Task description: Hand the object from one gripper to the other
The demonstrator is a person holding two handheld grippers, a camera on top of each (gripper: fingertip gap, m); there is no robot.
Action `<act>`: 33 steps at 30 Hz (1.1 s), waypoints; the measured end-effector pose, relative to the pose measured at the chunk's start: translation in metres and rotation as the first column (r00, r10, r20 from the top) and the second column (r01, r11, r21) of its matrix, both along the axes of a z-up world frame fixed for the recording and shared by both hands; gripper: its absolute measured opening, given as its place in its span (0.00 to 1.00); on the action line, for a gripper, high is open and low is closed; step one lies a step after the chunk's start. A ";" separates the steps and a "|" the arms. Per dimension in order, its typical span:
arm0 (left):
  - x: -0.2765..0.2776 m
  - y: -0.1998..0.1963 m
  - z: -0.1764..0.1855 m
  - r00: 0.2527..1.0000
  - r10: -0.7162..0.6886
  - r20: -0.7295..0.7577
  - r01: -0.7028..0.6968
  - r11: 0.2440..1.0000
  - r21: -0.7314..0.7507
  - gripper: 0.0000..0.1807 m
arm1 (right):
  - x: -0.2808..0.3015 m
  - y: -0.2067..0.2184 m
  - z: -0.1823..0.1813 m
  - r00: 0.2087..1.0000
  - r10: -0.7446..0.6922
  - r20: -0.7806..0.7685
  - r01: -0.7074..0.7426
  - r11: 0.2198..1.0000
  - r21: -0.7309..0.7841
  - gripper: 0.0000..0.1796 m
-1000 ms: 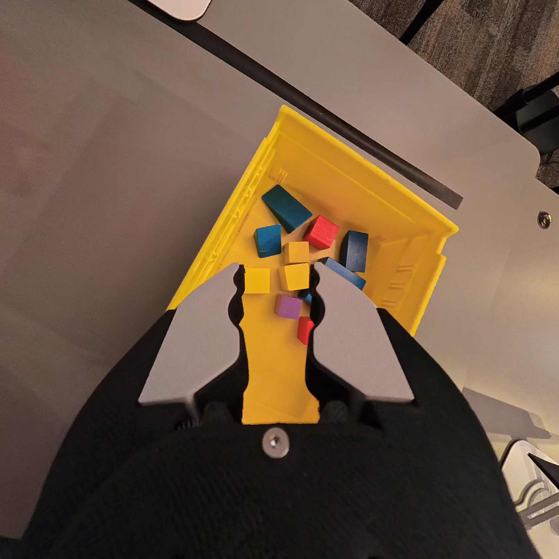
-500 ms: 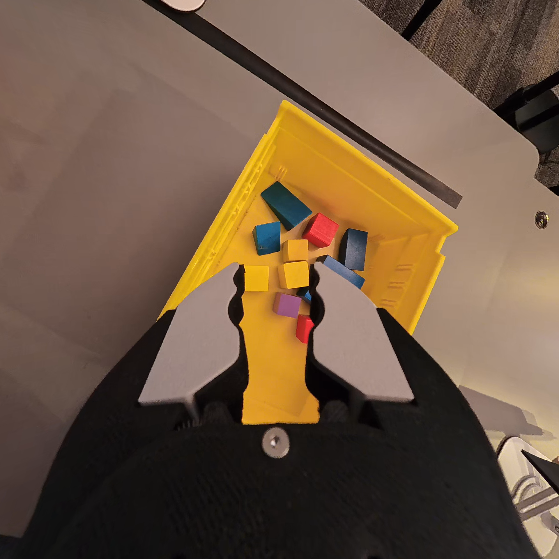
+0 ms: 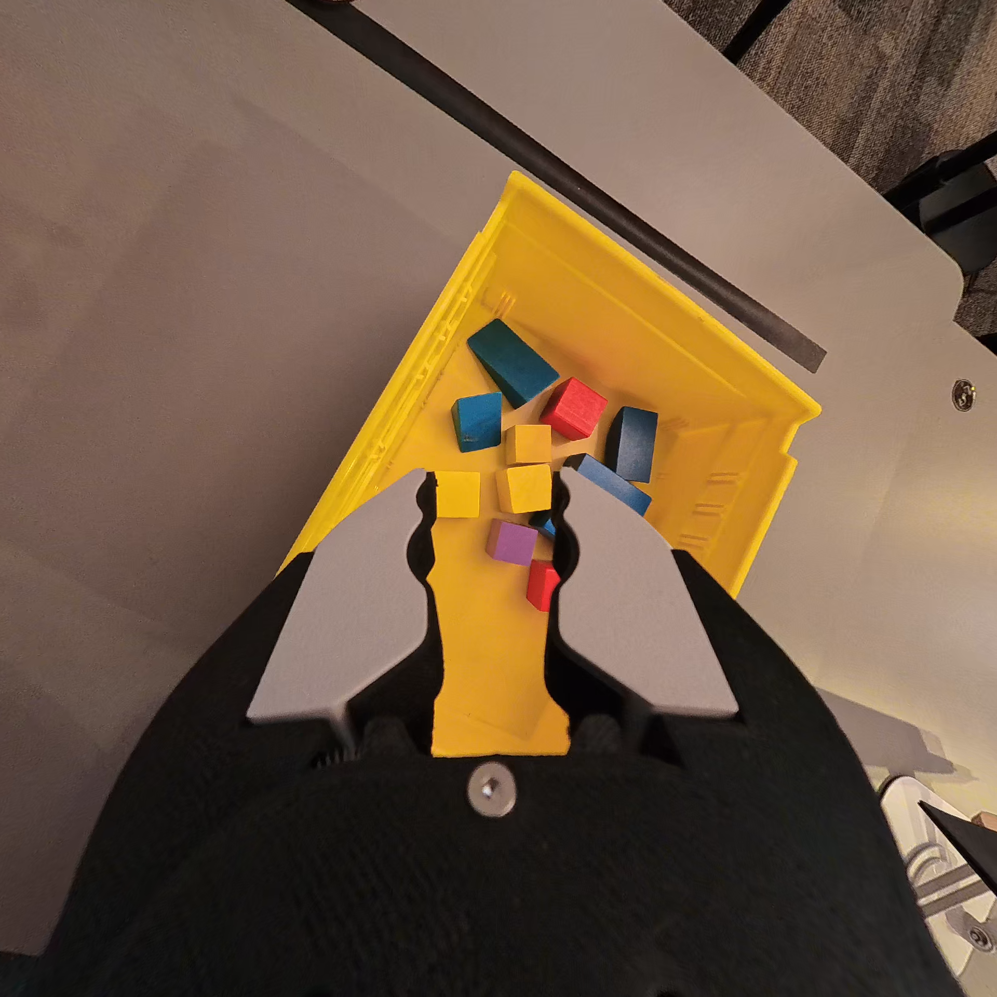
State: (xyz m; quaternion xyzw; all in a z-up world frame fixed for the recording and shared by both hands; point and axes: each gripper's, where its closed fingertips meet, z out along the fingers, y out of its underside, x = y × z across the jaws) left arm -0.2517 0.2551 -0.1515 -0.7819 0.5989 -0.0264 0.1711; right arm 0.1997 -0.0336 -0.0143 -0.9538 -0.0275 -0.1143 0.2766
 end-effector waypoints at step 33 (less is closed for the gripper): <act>0.154 -0.198 0.281 0.255 0.382 0.888 0.742 0.512 -0.433 0.19 | -0.237 0.061 0.128 0.631 0.475 0.613 -0.766 0.255 0.590 0.45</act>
